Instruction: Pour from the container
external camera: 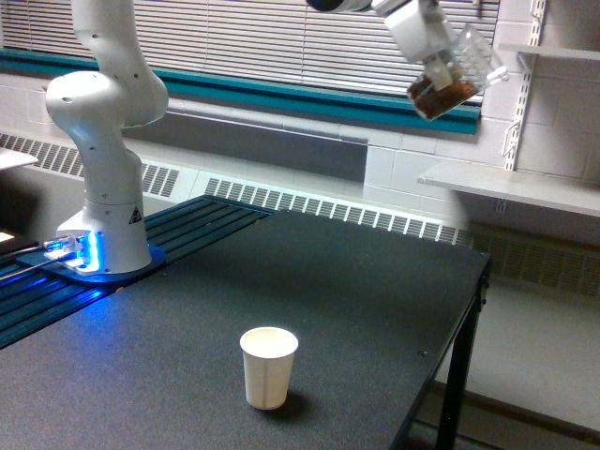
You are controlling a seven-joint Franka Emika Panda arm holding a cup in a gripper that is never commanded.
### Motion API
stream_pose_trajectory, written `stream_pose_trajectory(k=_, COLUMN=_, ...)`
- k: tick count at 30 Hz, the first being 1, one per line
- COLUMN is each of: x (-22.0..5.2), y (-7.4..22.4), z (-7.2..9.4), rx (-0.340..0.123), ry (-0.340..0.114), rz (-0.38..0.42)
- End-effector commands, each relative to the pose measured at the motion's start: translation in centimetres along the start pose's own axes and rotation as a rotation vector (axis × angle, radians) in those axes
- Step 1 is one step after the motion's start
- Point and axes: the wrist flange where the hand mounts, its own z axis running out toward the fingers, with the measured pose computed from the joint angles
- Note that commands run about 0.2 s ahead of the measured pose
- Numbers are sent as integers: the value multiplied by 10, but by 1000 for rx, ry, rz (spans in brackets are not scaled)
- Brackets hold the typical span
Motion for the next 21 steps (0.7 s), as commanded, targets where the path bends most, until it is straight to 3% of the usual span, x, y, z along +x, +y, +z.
stream_pose_trajectory(k=1, x=-1, y=21, z=-4, rx=-13, ry=13, rz=42)
stream_pose_trajectory(k=21, x=-17, y=99, z=-6, rx=-92, ry=26, rz=130)
